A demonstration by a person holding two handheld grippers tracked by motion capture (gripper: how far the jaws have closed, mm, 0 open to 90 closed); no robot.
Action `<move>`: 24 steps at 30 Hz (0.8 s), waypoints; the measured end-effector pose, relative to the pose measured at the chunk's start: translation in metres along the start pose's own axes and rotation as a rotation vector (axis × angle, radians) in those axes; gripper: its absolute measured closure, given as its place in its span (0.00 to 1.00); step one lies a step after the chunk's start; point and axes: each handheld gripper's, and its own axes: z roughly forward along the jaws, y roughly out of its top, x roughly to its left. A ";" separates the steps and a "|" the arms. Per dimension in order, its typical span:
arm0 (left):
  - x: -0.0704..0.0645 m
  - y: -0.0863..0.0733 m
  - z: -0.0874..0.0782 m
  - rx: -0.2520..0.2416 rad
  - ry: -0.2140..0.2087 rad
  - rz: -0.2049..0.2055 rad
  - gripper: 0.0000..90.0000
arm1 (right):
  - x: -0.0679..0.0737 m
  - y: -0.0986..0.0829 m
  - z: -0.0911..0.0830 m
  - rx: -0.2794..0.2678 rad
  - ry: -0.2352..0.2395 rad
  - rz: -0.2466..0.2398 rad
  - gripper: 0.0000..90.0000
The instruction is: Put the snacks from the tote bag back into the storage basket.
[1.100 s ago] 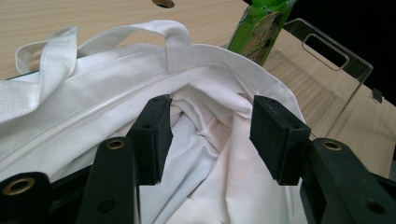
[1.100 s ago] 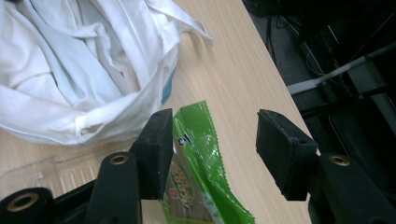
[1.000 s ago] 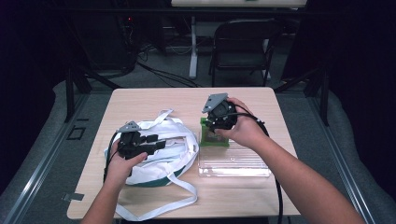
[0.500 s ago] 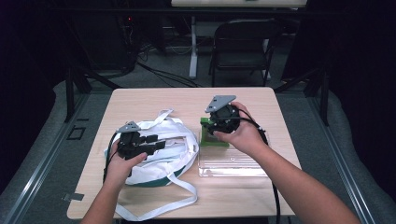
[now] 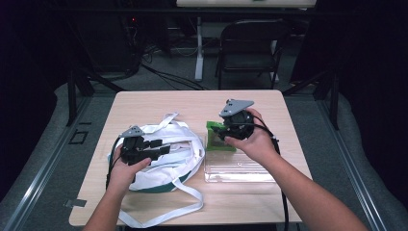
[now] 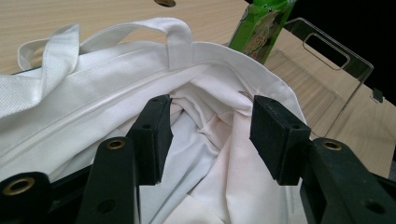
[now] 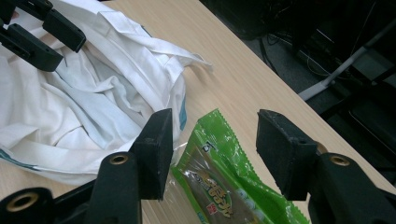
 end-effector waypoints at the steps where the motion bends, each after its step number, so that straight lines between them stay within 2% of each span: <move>1: 0.000 0.000 0.000 0.000 0.000 0.000 0.54 | 0.000 0.000 0.000 0.000 0.000 0.000 0.51; 5: 0.001 0.000 -0.002 0.000 0.003 0.002 0.54 | 0.001 -0.006 -0.005 -0.009 -0.005 0.016 0.52; 14: 0.000 0.001 -0.003 -0.003 0.008 0.002 0.54 | 0.009 -0.025 -0.031 -0.058 -0.008 0.077 0.55; 21: 0.000 0.000 -0.003 -0.002 0.014 0.000 0.54 | 0.014 -0.041 -0.043 -0.069 -0.005 0.113 0.57; 24: 0.000 0.000 -0.003 -0.001 0.015 -0.005 0.54 | 0.017 -0.049 -0.049 -0.075 -0.021 0.118 0.60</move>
